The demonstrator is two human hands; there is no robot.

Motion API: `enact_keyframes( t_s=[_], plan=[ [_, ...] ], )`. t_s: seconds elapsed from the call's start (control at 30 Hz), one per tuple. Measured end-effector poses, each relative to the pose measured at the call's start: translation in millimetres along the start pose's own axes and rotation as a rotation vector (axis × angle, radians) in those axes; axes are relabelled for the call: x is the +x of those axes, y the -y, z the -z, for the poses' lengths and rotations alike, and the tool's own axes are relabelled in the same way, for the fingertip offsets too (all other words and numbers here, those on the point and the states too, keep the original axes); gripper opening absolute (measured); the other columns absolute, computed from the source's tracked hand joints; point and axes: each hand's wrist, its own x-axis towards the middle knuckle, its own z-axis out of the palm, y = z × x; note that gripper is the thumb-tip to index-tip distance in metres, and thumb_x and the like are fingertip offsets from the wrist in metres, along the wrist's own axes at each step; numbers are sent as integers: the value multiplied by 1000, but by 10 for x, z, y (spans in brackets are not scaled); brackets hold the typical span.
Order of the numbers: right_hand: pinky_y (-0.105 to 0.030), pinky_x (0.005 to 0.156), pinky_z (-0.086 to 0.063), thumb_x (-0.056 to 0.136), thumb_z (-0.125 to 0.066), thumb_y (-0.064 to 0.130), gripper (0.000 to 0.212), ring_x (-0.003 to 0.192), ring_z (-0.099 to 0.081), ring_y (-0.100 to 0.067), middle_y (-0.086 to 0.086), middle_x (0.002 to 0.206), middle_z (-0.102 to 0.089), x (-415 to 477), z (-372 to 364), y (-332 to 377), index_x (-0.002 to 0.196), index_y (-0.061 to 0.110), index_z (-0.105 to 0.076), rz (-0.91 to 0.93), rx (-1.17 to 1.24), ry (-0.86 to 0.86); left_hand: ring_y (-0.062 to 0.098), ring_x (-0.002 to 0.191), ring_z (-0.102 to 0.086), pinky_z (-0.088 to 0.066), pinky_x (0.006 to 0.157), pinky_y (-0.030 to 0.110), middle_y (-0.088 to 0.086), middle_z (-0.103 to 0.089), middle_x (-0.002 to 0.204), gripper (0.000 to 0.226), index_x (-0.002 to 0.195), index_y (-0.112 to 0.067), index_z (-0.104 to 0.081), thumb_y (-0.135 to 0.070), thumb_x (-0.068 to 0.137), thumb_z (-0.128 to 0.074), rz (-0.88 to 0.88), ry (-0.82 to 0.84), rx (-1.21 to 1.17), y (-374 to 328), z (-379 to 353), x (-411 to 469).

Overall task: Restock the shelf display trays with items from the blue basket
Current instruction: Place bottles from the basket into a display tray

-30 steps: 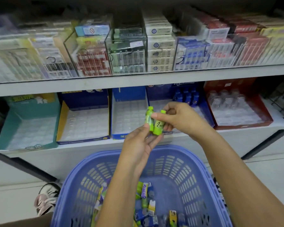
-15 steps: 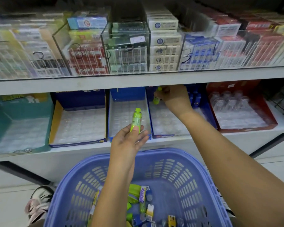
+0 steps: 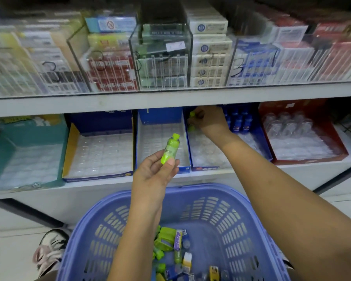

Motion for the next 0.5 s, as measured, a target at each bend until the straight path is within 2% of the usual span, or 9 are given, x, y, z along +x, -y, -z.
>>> enact_keyframes(
  t_s=[0.1, 0.2, 0.27, 0.33, 0.4, 0.5],
  plan=[
    [-24, 74, -44, 79, -71, 26, 25, 92, -63, -21, -6, 97, -70, -112, 74, 7, 97, 10, -67, -5, -33, 8, 14, 90, -71, -55, 73, 17, 0, -73, 98, 23, 102, -19, -62, -7, 83, -67, -34, -7, 51, -12, -22, -23],
    [-22, 66, -44, 82, -69, 28, 21, 73, -60, -16, -2, 79, -64, -428, 135, 116, 89, 9, -65, -9, 271, -155, 8, 89, -70, -54, 75, 16, -1, -72, 100, 27, 99, -23, -62, -4, 82, -69, -120, -55, 127, -3, -61, -31],
    [-23, 57, -50, 83, -68, 30, 22, 59, -64, -15, -4, 68, -66, -711, 209, 225, 80, 9, -66, -53, 593, -23, 0, 85, -68, -52, 71, 11, -6, -70, 96, 30, 97, -23, -61, 1, 81, -68, -200, -81, 150, -1, -110, -39],
    [-22, 55, -53, 84, -68, 32, 21, 57, -67, -15, -4, 65, -69, -937, 316, 308, 77, 12, -68, -90, 814, 177, -1, 85, -67, -50, 70, 10, -7, -69, 93, 32, 96, -22, -60, 5, 80, -68, -257, -79, 152, 4, -173, -51],
    [-20, 58, -54, 84, -67, 27, 15, 63, -69, -14, -3, 68, -71, -1060, 448, 350, 76, 15, -70, -73, 878, 251, 2, 87, -67, -50, 72, 12, -5, -68, 93, 32, 96, -20, -59, 7, 80, -66, -289, -66, 158, 22, -233, -68],
    [-19, 62, -54, 80, -71, 16, 2, 70, -70, -12, -4, 75, -73, -1096, 625, 354, 82, 16, -71, 4, 891, 267, 3, 89, -68, -50, 73, 12, -7, -70, 92, 31, 96, -21, -58, 5, 81, -67, -315, -39, 149, 41, -306, -68]
  ],
)
